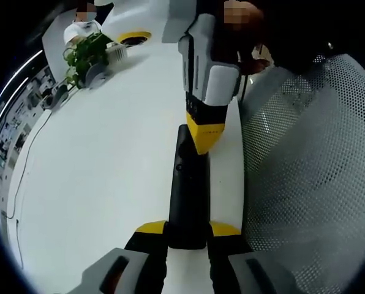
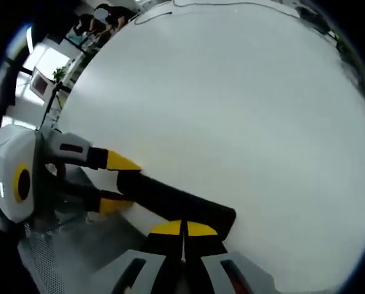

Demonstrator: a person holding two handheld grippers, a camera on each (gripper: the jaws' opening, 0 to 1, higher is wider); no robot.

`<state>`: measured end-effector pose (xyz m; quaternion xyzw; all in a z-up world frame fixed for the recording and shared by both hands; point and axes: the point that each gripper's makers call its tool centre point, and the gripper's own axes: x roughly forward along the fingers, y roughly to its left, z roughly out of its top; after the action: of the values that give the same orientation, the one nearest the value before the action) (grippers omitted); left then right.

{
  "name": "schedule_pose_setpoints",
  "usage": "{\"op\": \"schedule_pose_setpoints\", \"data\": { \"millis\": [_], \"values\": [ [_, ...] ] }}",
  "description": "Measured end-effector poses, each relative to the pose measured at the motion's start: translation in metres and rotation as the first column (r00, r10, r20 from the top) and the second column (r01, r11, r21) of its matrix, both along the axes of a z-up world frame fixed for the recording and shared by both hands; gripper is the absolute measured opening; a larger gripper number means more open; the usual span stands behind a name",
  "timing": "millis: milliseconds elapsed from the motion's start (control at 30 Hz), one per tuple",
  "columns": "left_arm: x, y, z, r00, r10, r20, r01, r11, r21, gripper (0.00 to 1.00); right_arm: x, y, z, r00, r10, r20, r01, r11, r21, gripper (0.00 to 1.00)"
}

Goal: Press the specified remote control buttons in sequence, fully releasing each button before pressing the next.

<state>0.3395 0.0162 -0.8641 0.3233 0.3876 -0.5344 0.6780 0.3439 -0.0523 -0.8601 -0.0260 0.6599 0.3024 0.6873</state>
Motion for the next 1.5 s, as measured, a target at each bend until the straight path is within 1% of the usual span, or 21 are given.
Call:
{"op": "schedule_pose_setpoints", "data": {
  "millis": [67, 200, 267, 300, 467, 567, 600, 633, 700, 733, 833, 867, 900, 967, 1033, 1133, 1167, 1367, 1433, 1467, 1500],
  "values": [
    [0.000, 0.000, 0.000, 1.000, -0.002, 0.006, 0.002, 1.000, -0.002, 0.25, 0.000, 0.000, 0.000, 0.999, -0.038, 0.003, 0.038, 0.999, -0.013, 0.00],
    [0.000, 0.000, 0.000, 1.000, -0.004, 0.012, 0.004, 1.000, -0.004, 0.25, 0.000, 0.000, 0.000, 0.999, -0.047, 0.018, 0.048, 0.999, -0.019, 0.00],
    [0.000, 0.000, 0.000, 1.000, 0.002, 0.013, -0.002, 1.000, -0.012, 0.25, 0.000, 0.000, 0.000, 0.996, -0.084, 0.009, 0.084, 0.996, -0.002, 0.00],
    [0.000, 0.000, 0.000, 1.000, 0.005, 0.015, -0.004, 1.000, -0.016, 0.25, 0.000, 0.000, 0.001, 0.992, -0.128, 0.003, 0.128, 0.992, 0.018, 0.00],
    [0.000, 0.000, 0.001, 1.000, 0.004, 0.021, -0.003, 1.000, -0.017, 0.25, -0.001, -0.002, 0.002, 0.984, -0.181, 0.005, 0.180, 0.981, 0.069, 0.00],
    [0.000, 0.000, 0.000, 1.000, 0.004, 0.010, -0.004, 0.999, -0.034, 0.25, 0.000, -0.001, 0.004, 0.971, -0.238, -0.020, 0.239, 0.965, 0.112, 0.00],
    [0.001, 0.000, 0.000, 1.000, 0.009, 0.008, -0.009, 0.999, -0.040, 0.25, -0.002, -0.004, 0.003, 0.970, -0.241, -0.039, 0.244, 0.964, 0.103, 0.00],
    [0.000, 0.000, 0.000, 1.000, 0.017, 0.005, -0.017, 0.999, -0.048, 0.25, -0.002, -0.005, 0.002, 0.973, -0.227, -0.043, 0.230, 0.968, 0.095, 0.00],
    [0.000, 0.000, 0.000, 1.000, 0.020, 0.006, -0.019, 0.998, -0.054, 0.24, -0.003, -0.006, 0.003, 0.973, -0.226, -0.033, 0.229, 0.968, 0.104, 0.00],
    [0.000, 0.000, 0.000, 1.000, 0.028, 0.002, -0.028, 0.998, -0.059, 0.24, -0.002, -0.007, 0.004, 0.972, -0.234, -0.011, 0.234, 0.967, 0.105, 0.00],
    [0.000, 0.000, 0.000, 1.000, 0.021, 0.008, -0.020, 0.998, -0.064, 0.24, 0.003, -0.006, 0.006, 0.971, -0.239, 0.024, 0.235, 0.966, 0.111, 0.00],
    [0.000, 0.000, 0.000, 1.000, 0.019, 0.007, -0.019, 0.998, -0.064, 0.24, 0.005, -0.005, 0.007, 0.972, -0.233, 0.043, 0.227, 0.967, 0.112, 0.00],
    [0.000, 0.000, 0.000, 1.000, 0.018, 0.007, -0.017, 0.998, -0.065, 0.24, 0.009, -0.004, 0.009, 0.972, -0.220, 0.082, 0.209, 0.971, 0.119, 0.00],
    [0.000, 0.000, 0.000, 1.000, 0.013, 0.003, -0.012, 0.998, -0.061, 0.24, 0.011, 0.001, 0.011, 0.975, -0.193, 0.110, 0.180, 0.976, 0.123, 0.00],
    [0.000, -0.001, 0.000, 1.000, 0.001, -0.002, -0.001, 0.999, -0.050, 0.25, 0.013, 0.003, 0.012, 0.973, -0.190, 0.129, 0.174, 0.977, 0.123, 0.00],
    [0.000, -0.001, 0.000, 1.000, -0.025, -0.006, 0.025, 0.999, -0.034, 0.25, 0.013, 0.004, 0.008, 0.980, -0.154, 0.123, 0.142, 0.985, 0.102, 0.00],
    [0.000, -0.001, -0.001, 1.000, -0.027, -0.008, 0.027, 0.999, -0.034, 0.25, 0.014, 0.003, 0.007, 0.980, -0.141, 0.137, 0.130, 0.987, 0.091, 0.00],
    [0.001, -0.001, -0.001, 0.999, -0.047, -0.015, 0.046, 0.998, -0.041, 0.25, 0.015, 0.002, 0.006, 0.980, -0.144, 0.140, 0.132, 0.987, 0.095, 0.00],
    [0.001, -0.001, -0.001, 0.998, -0.055, -0.023, 0.054, 0.998, -0.042, 0.25, 0.015, 0.002, 0.006, 0.978, -0.139, 0.155, 0.126, 0.988, 0.095, 0.00],
    [0.001, -0.001, -0.001, 0.998, -0.059, -0.024, 0.058, 0.998, -0.040, 0.25, 0.015, 0.002, 0.005, 0.977, -0.138, 0.164, 0.124, 0.988, 0.088, 0.00],
    [0.001, -0.002, -0.001, 0.998, -0.061, -0.024, 0.060, 0.998, -0.036, 0.25, 0.015, 0.003, 0.005, 0.977, -0.123, 0.173, 0.113, 0.992, 0.064, 0.00]
  ]
}}
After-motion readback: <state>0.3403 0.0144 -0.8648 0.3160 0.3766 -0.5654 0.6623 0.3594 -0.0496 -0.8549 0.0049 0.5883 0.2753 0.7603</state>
